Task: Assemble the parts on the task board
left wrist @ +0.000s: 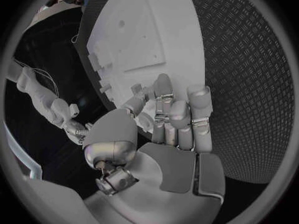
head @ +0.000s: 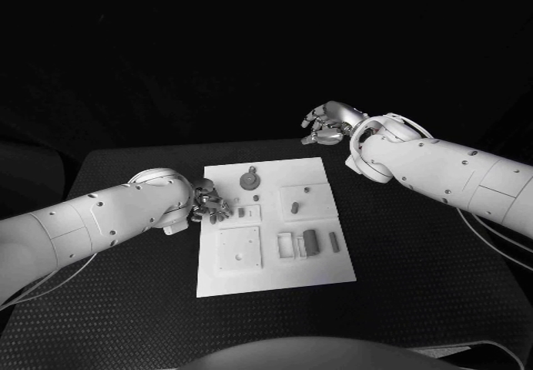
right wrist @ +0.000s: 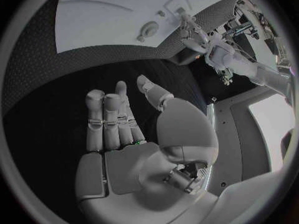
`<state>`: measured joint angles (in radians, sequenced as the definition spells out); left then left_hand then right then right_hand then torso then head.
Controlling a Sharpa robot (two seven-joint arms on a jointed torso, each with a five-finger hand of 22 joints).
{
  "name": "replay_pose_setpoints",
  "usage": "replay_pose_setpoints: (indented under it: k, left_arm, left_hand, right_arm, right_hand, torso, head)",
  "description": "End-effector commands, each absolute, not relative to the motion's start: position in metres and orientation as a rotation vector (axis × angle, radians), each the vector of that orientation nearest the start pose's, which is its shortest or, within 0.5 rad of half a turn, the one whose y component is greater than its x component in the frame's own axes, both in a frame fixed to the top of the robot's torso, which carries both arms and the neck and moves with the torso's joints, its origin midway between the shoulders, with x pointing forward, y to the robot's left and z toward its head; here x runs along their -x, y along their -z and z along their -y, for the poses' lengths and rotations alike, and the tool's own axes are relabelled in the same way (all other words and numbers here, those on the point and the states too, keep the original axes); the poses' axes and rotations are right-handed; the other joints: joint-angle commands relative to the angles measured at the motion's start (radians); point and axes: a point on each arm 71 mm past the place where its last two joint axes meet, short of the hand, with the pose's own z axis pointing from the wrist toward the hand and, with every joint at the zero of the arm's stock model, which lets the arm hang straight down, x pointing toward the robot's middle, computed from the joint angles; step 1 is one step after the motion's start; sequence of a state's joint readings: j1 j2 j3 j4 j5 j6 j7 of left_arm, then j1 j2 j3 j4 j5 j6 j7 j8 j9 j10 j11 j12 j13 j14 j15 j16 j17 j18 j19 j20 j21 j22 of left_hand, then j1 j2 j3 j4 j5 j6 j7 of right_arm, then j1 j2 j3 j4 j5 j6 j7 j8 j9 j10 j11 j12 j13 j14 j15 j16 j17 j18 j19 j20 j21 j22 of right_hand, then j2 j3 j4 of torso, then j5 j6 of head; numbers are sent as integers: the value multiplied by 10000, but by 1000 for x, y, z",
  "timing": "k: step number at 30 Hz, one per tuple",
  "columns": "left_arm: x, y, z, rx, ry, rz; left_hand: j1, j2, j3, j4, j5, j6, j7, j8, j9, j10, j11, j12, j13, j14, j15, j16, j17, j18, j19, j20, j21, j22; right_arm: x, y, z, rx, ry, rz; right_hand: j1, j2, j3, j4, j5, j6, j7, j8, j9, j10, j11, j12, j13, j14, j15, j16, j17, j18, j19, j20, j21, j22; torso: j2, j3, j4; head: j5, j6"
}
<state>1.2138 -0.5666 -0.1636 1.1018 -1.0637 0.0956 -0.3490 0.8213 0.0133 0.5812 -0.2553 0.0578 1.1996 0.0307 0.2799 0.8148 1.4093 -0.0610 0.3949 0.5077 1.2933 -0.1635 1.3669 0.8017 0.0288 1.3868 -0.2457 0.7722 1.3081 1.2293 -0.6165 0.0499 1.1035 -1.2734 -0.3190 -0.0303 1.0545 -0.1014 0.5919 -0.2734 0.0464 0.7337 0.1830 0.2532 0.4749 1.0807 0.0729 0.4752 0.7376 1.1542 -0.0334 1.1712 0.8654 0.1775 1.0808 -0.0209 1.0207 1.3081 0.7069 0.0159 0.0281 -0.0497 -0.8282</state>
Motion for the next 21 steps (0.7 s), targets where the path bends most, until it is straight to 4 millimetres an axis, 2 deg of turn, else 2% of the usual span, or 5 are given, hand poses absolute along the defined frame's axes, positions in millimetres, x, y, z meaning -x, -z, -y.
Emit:
replay_pose_setpoints:
  k: [1, 21]
  left_arm:
    - [-529, 279, -200, 1727, 3648, -23313]
    - [-529, 280, -200, 1662, 3597, -23461]
  left_hand:
    - [638, 507, 411, -354, 45, 83, -14, 45, 25, 51, -4, 68, 20, 0, -67, 48, 18, 696, 49, -5, 44, 200]
    - [688, 483, 402, -360, 68, 97, -28, 75, 81, 59, -17, 121, 45, -3, -80, 61, 46, 689, 42, -11, 67, 200]
  right_arm:
    - [-571, 163, 211, -939, -6289, -15934]
    - [-571, 164, 212, -947, -6278, -15933]
  right_hand:
    - [-101, -13, -2, 45, 19, -20, 82, 55, -4, 8, 43, -40, 13, -40, -5, -10, -11, 843, 33, -70, -66, 21]
    - [-104, -15, 0, 47, 19, -22, 82, 56, -5, 8, 43, -42, 16, -41, -5, -9, -13, 843, 34, -71, -68, 23]
  torso:
    - [-1, 1, 4]
    - [1, -3, 0]
  head:
    - [-2, 7]
    - [5, -6]
